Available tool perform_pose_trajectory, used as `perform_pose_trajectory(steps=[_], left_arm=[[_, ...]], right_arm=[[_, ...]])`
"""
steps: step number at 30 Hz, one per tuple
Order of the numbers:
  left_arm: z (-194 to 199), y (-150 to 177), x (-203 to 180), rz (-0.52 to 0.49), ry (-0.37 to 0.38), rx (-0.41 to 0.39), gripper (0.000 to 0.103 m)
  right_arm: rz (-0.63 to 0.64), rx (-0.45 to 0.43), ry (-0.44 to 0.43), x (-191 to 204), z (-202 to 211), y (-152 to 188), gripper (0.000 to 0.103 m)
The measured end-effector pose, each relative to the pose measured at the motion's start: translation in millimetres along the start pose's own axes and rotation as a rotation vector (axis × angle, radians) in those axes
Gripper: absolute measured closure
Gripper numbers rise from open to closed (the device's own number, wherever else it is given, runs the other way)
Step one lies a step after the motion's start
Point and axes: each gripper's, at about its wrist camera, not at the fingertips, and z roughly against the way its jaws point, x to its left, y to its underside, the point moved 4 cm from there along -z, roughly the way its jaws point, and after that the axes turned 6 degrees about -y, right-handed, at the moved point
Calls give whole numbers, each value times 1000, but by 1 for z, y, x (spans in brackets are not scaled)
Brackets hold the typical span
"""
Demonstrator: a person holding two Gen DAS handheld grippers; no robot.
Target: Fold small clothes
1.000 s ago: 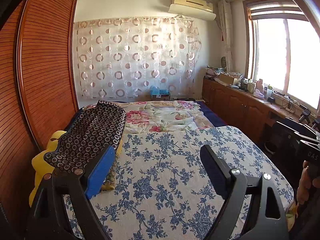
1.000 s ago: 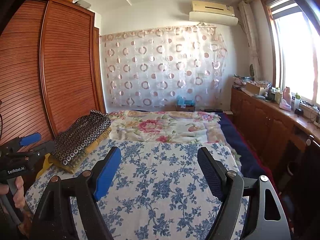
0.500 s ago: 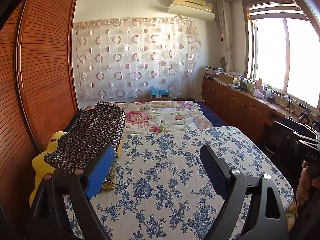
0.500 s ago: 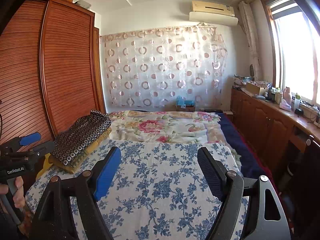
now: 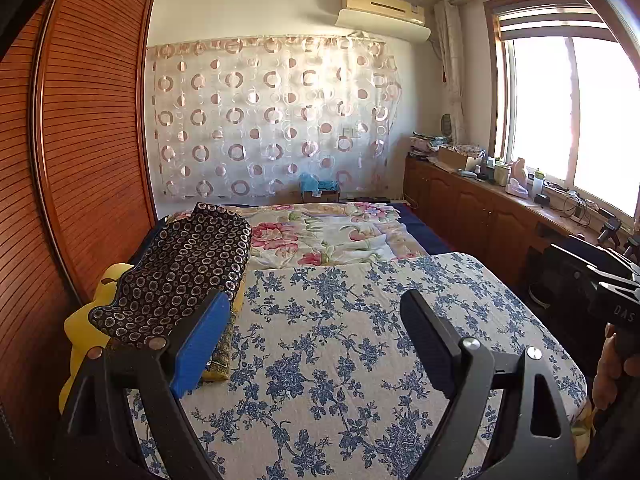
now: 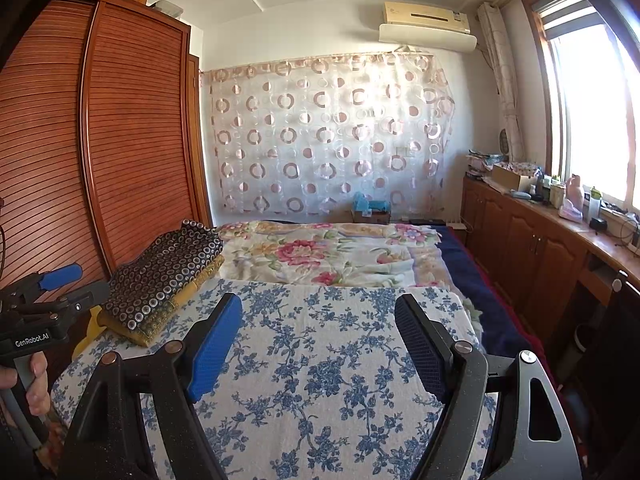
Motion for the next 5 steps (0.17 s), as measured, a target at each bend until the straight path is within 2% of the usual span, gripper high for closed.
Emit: perform_pose_trajectory(steps=[5], left_arm=[[1,-1,-1,1,1,0,15]], right_arm=[[1,-1,-1,-1,0,0,23]])
